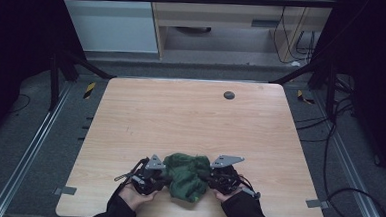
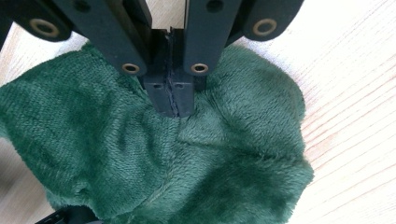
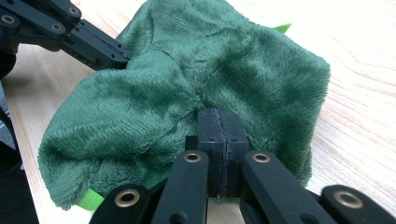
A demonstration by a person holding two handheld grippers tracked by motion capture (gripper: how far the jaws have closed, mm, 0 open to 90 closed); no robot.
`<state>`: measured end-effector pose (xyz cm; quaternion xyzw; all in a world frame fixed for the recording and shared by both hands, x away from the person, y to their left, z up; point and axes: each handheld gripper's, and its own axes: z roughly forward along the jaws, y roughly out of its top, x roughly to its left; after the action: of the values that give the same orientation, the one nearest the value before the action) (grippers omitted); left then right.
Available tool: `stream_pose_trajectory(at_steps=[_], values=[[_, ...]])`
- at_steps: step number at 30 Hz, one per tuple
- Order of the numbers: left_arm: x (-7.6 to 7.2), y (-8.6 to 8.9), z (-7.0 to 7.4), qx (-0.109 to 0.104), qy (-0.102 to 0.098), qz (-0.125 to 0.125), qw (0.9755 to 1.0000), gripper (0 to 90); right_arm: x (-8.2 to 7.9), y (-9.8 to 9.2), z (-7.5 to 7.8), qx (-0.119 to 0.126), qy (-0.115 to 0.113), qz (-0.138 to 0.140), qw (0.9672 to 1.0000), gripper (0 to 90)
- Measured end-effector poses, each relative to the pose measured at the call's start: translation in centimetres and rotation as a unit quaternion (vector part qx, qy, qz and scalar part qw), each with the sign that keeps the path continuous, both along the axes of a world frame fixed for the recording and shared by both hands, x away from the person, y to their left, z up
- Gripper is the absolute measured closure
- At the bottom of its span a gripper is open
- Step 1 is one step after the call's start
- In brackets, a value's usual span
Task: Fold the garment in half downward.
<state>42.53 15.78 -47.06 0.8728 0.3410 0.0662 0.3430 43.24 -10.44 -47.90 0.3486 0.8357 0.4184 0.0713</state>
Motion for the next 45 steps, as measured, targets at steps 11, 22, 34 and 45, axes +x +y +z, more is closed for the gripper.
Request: stream_pose_trajectory(at_steps=[11, 22, 34, 45], values=[[0.0, 1.1, 1.6, -0.022, -0.02, 0.018, 0.9994, 82.8, 0.1, -0.8, 1.2, 0.023, -0.007, -0.013, 0.9996, 88.4], [0.8, 4.1, 2.7, -0.035, -0.046, 0.072, 0.9957, 71.4, 0.8, -3.2, 2.4, 0.036, -0.037, -0.059, 0.997, 78.6], [2.2, 7.6, 1.9, -0.022, -0.069, 0.139, 0.9876, 51.4, 2.0, -6.6, 1.9, 0.014, -0.038, -0.129, 0.9908, 57.9], [3.4, 10.9, 0.8, 0.009, -0.079, 0.186, 0.9793, 38.7, 3.2, -9.4, 1.0, -0.017, -0.034, -0.189, 0.9812, 44.6]])
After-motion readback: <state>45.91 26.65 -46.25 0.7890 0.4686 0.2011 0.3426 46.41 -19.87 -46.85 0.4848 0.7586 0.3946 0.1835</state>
